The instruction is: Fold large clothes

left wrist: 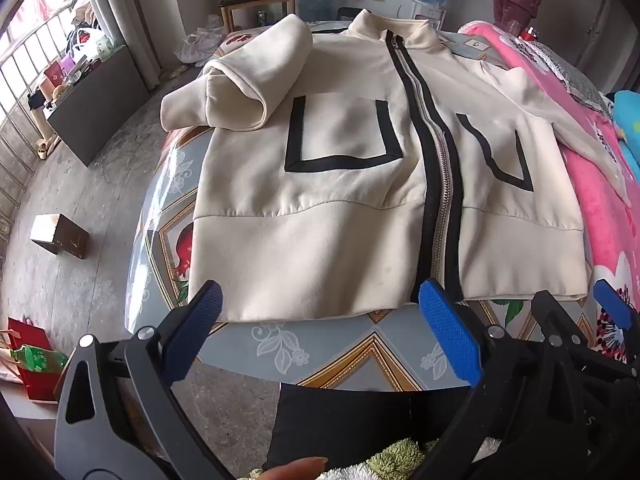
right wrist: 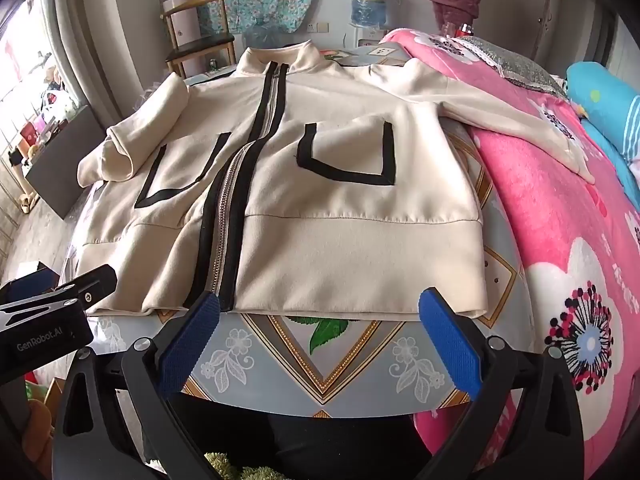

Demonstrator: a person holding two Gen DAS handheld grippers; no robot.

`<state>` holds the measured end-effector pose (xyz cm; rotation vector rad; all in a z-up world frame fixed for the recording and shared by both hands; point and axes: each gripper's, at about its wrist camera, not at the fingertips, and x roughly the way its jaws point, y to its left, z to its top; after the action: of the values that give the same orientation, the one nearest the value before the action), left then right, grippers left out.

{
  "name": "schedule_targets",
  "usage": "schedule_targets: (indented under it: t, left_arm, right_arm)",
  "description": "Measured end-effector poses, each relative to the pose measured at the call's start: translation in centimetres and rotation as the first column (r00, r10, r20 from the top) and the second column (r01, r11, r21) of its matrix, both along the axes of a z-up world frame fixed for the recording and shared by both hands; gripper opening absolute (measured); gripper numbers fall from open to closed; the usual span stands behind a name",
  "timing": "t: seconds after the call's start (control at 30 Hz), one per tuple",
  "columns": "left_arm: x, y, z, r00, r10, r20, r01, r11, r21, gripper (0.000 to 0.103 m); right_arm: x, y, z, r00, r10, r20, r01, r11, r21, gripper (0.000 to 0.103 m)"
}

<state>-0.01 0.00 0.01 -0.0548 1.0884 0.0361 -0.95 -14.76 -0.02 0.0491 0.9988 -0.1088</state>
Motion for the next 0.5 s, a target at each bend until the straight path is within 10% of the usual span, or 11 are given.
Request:
schedule_targets:
  t: [0.5]
  left_arm:
    - [0.00,0.15,-0.65,1.000,0.006,-0.006,-0.006,1.000,0.011,0.095]
  right_arm:
    - [0.20,0.17,-0.01,1.000,0.003,0.009,-0.003,1.000,-0.001,0.097]
